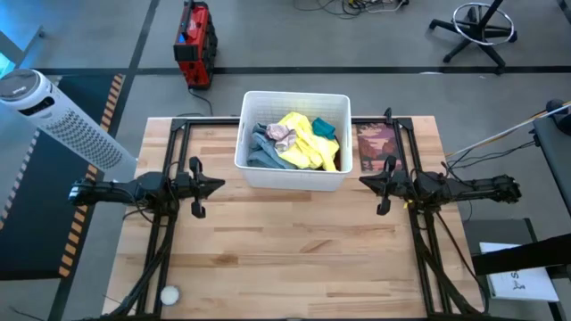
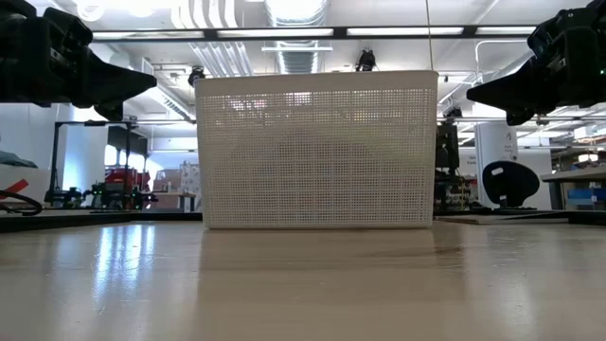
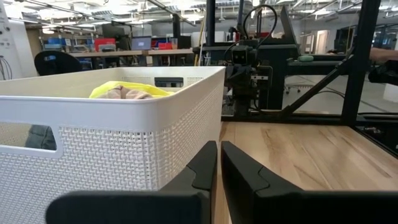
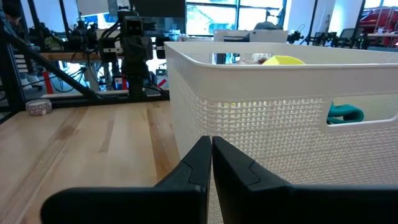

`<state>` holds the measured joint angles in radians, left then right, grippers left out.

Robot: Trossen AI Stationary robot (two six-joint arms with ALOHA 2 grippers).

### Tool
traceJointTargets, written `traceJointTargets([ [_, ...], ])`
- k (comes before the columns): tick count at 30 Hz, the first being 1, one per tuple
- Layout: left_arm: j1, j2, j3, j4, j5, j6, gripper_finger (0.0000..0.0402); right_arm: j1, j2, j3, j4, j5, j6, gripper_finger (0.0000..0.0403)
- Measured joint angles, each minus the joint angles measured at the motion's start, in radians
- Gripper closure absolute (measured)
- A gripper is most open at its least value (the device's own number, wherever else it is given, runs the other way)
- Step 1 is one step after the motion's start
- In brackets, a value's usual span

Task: Sort clothes
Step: Return to Home Position

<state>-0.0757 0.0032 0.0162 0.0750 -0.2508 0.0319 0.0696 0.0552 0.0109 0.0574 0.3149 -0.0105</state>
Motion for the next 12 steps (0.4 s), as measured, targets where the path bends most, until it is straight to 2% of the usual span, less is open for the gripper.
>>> traceJointTargets([
  [12, 0.0, 0.0, 0.0, 0.0, 0.0, 0.0, 0.039, 0.0, 0.0, 0.0, 0.0, 0.0, 0.0, 0.0403],
])
